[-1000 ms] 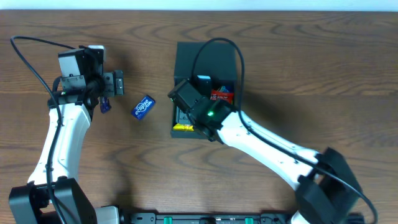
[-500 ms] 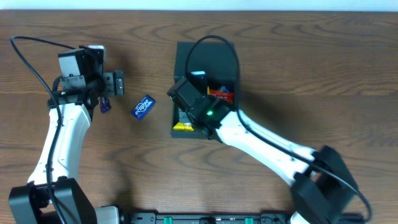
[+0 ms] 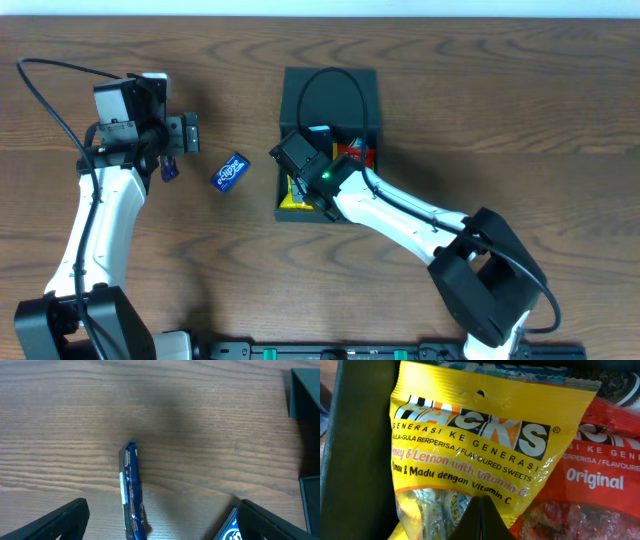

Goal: Pack container
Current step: 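Carry the yellow bag over the box and lower it inside, then open right gripper and withdraw it to the right of the box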

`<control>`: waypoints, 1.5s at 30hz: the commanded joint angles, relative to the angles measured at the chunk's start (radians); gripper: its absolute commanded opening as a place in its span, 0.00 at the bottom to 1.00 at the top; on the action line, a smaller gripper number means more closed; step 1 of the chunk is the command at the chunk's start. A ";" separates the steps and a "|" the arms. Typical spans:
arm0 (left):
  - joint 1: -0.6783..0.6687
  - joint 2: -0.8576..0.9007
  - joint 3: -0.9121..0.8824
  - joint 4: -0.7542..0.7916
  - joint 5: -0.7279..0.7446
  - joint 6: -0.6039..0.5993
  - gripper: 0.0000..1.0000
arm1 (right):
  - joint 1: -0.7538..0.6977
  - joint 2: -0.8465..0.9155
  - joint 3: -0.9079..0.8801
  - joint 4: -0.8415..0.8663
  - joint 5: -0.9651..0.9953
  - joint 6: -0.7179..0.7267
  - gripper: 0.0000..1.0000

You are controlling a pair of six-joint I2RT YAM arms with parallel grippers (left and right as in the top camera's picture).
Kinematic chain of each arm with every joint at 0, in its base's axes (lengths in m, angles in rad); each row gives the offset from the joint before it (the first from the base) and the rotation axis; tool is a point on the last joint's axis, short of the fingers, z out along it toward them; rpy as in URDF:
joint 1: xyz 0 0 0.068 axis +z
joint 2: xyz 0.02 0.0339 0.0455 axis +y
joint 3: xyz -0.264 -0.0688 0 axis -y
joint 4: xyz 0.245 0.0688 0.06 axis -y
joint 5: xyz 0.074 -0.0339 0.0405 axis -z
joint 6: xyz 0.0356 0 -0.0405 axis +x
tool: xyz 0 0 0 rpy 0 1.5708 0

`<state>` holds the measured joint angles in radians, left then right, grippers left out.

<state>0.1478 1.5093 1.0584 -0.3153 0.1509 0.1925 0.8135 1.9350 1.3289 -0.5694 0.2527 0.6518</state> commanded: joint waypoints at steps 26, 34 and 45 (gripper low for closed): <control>0.002 0.002 0.014 0.015 -0.132 0.048 0.95 | -0.034 -0.537 0.005 -0.380 -0.085 -0.240 0.01; 0.002 0.002 0.014 0.005 -0.132 0.047 0.95 | -0.029 -0.581 -0.011 -0.570 -0.076 -0.195 0.01; 0.002 0.002 0.014 0.003 -0.115 0.036 0.95 | -0.014 -0.872 -0.172 -0.493 0.048 -0.188 0.02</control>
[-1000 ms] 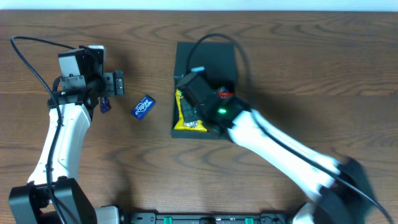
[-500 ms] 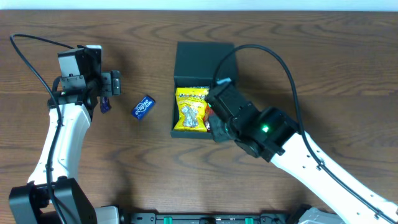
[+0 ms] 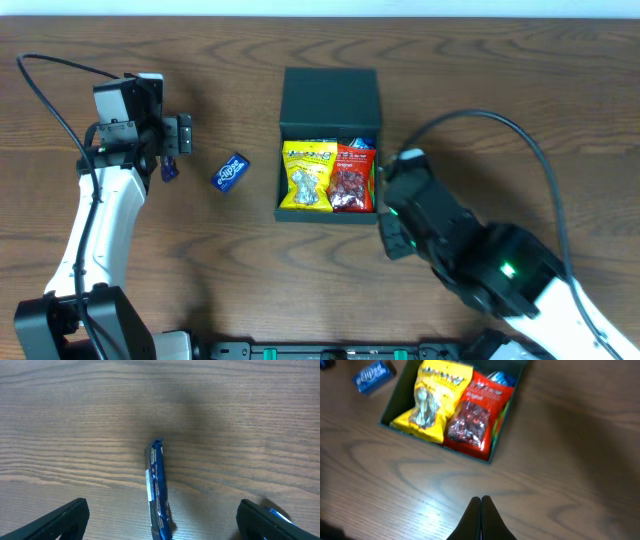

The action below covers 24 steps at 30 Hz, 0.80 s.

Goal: Pack container
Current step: 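Open right gripper and withdraw it to the right of the box, then lower left gripper onto the dark blue bar and grasp it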

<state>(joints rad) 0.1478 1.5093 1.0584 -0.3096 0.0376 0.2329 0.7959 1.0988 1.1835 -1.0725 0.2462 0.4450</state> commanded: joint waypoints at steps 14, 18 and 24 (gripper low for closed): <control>0.002 0.003 0.010 -0.079 0.233 -0.035 0.95 | 0.003 -0.039 -0.042 0.021 0.087 0.018 0.99; 0.002 0.003 0.010 -0.082 0.249 -0.035 0.95 | 0.003 -0.038 -0.042 0.021 0.087 0.018 0.99; 0.003 0.037 0.004 -0.103 0.175 -0.026 0.95 | 0.003 -0.038 -0.042 0.021 0.087 0.018 0.99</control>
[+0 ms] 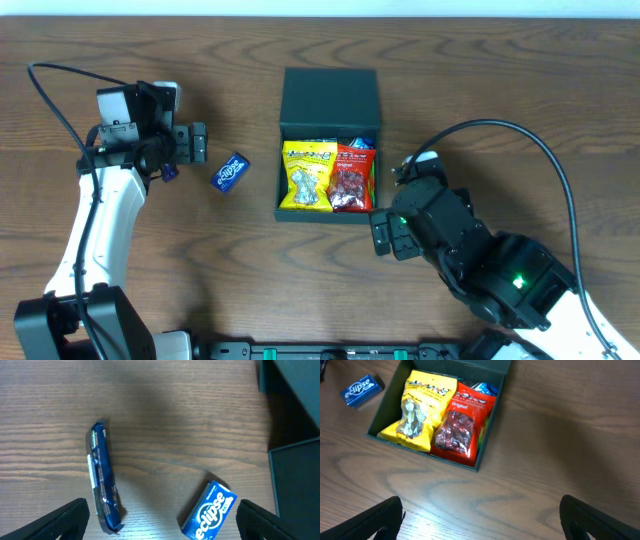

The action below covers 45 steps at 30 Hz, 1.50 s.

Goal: Pack container
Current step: 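Lower left gripper onto the dark blue bar and grasp it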

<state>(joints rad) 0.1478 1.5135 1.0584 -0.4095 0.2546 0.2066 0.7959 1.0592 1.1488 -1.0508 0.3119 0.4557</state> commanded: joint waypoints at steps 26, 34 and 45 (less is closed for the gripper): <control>0.056 0.331 0.003 0.117 -0.211 -0.062 0.81 | 0.003 0.002 -0.008 0.000 0.021 0.007 0.99; 0.056 0.331 0.003 0.145 -0.209 -0.065 0.58 | 0.003 0.002 -0.008 0.000 0.021 0.007 0.99; 0.056 0.368 0.003 0.146 -0.201 -0.082 0.52 | 0.003 0.002 -0.008 0.000 0.021 0.007 0.99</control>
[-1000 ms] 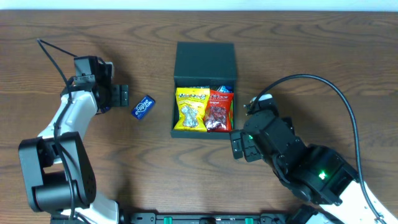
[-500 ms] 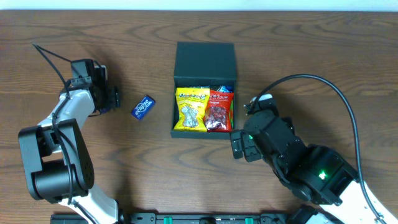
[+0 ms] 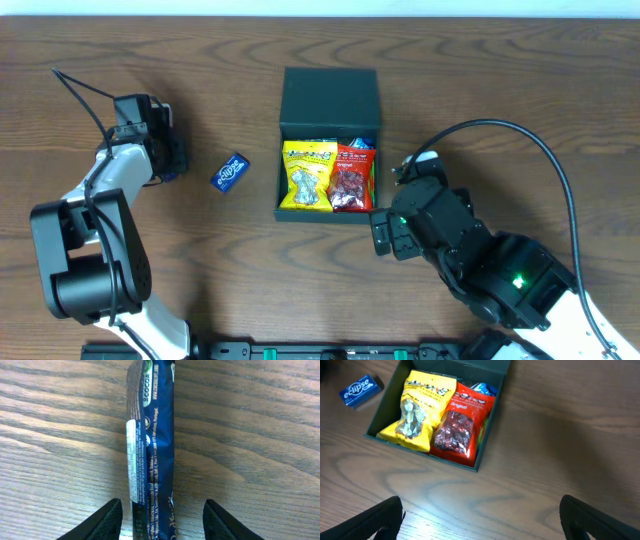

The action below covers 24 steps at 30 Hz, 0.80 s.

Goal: Pack container
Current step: 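Lower left gripper onto the dark blue bar and grasp it, then carry the dark blue bar into the box and release it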

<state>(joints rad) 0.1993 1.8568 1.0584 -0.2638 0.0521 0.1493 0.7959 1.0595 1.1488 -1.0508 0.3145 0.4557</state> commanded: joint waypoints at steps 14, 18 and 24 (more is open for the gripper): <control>0.004 0.025 0.003 0.005 0.000 -0.027 0.17 | 0.003 0.001 -0.008 0.000 0.018 0.007 0.99; 0.004 0.025 0.003 0.005 0.000 -0.027 0.06 | 0.003 0.001 -0.008 0.000 0.018 0.007 0.99; 0.003 0.012 0.011 -0.001 0.001 -0.027 0.06 | 0.003 0.001 -0.008 0.000 0.018 0.007 0.99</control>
<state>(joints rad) 0.2001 1.8683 1.0592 -0.2565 0.0525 0.1276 0.7959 1.0595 1.1488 -1.0508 0.3145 0.4557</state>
